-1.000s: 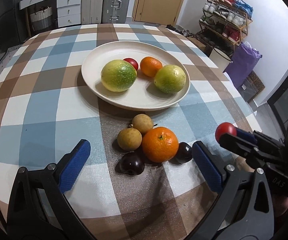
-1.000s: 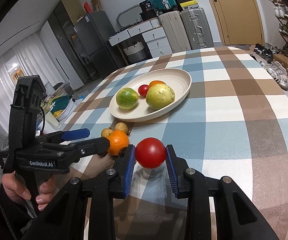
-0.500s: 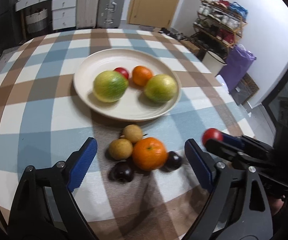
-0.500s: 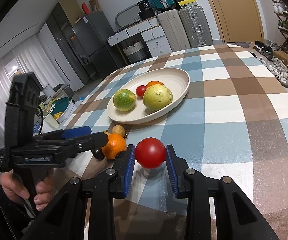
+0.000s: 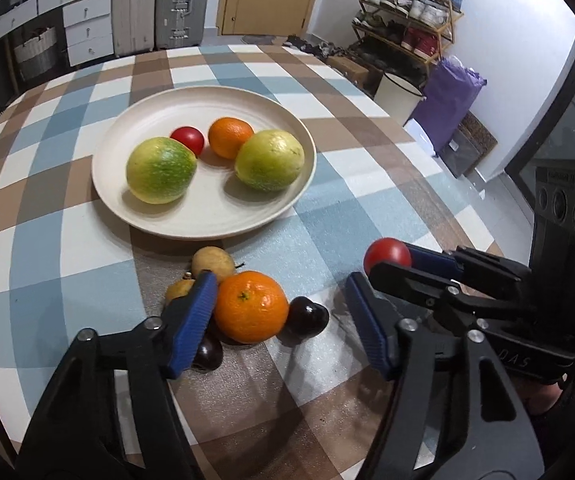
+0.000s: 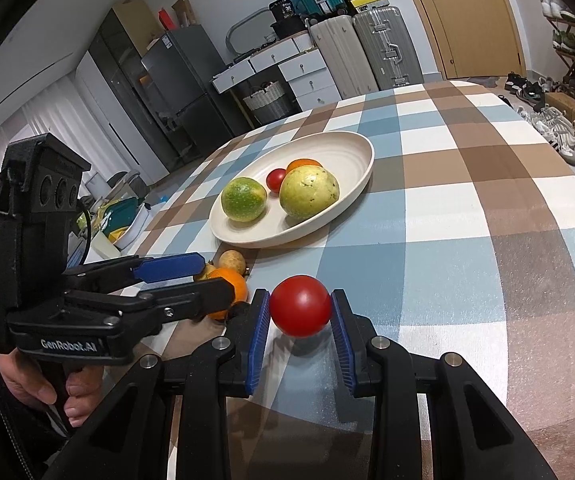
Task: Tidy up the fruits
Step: 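Lift the red tomato with the right tool while the left tool grasps the mandarin orange, then carry tomato and mandarin over the cream plate and open both tools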
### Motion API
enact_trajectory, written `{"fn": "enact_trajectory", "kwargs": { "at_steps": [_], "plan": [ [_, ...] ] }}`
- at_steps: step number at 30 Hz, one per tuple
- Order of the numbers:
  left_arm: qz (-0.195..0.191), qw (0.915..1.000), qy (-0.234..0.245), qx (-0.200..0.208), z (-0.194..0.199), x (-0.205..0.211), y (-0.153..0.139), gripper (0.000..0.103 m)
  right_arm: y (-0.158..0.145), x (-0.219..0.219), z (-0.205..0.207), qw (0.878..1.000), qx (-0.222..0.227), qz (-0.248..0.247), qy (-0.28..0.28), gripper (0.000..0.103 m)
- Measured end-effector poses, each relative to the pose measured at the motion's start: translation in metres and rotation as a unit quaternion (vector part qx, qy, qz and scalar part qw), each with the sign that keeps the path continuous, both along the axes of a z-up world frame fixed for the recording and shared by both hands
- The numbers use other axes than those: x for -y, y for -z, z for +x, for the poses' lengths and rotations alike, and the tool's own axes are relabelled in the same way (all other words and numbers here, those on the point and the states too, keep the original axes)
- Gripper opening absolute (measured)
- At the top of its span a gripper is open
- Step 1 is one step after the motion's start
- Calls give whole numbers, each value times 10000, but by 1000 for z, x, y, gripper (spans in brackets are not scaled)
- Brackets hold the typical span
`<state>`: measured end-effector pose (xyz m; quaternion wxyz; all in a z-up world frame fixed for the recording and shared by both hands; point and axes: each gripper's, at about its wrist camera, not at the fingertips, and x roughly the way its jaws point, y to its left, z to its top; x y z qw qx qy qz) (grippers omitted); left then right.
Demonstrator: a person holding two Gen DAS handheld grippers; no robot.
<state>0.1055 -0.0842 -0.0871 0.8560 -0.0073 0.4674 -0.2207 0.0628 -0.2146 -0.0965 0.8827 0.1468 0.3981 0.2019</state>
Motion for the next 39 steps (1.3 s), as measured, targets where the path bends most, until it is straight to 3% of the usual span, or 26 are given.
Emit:
{"fn": "enact_trajectory", "kwargs": {
  "at_steps": [7,18,21,28,39],
  "plan": [
    [164,9998,-54,-33,5,-1,4,52,1,2,1,10000,-7,60,1,31],
    [156,9995,-194,-173,8,-11,11,47,3,3,3,10000,-36,74,-1,31],
    [130,9995,-240,-151,9,-14,11,36,3,3,3,10000,-40,72,7,31],
    [-170,9994,-218,-198,7,-21,11,35,4,5,2,9999,-64,88,36,31],
    [-199,9995,-209,94,0,-21,-8,35,-10,0,4,9998,104,138,-107,31]
  ]
}}
